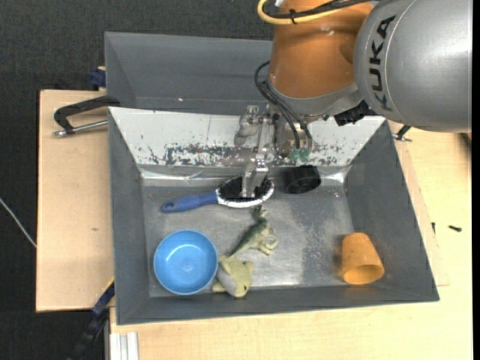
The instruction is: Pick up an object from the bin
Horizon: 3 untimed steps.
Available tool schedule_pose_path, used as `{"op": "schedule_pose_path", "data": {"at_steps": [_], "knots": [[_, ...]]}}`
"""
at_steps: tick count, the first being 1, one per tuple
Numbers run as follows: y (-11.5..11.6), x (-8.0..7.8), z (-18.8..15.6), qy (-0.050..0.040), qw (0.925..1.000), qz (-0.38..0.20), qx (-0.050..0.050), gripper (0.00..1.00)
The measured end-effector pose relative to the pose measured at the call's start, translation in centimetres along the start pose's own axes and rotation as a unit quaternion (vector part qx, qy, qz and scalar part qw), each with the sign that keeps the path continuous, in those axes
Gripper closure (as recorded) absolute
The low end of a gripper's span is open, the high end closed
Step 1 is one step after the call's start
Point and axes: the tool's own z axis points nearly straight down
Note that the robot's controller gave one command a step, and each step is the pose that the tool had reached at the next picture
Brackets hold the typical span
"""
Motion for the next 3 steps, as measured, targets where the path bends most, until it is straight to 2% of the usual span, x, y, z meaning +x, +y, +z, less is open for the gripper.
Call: {"op": "schedule_pose_path", "data": {"at_steps": [1, 2, 3], "knots": [[-5.4, 2.1, 14.5, -0.0163, 0.9979, 0.062, -0.002, 0.0], [-5.4, 2.1, 14.6, -0.0169, 0.9979, 0.063, -0.003, 1.0], [-4.6, 2.2, 4.2, -0.0055, 0.9986, 0.053, -0.001, 1.0]]}}
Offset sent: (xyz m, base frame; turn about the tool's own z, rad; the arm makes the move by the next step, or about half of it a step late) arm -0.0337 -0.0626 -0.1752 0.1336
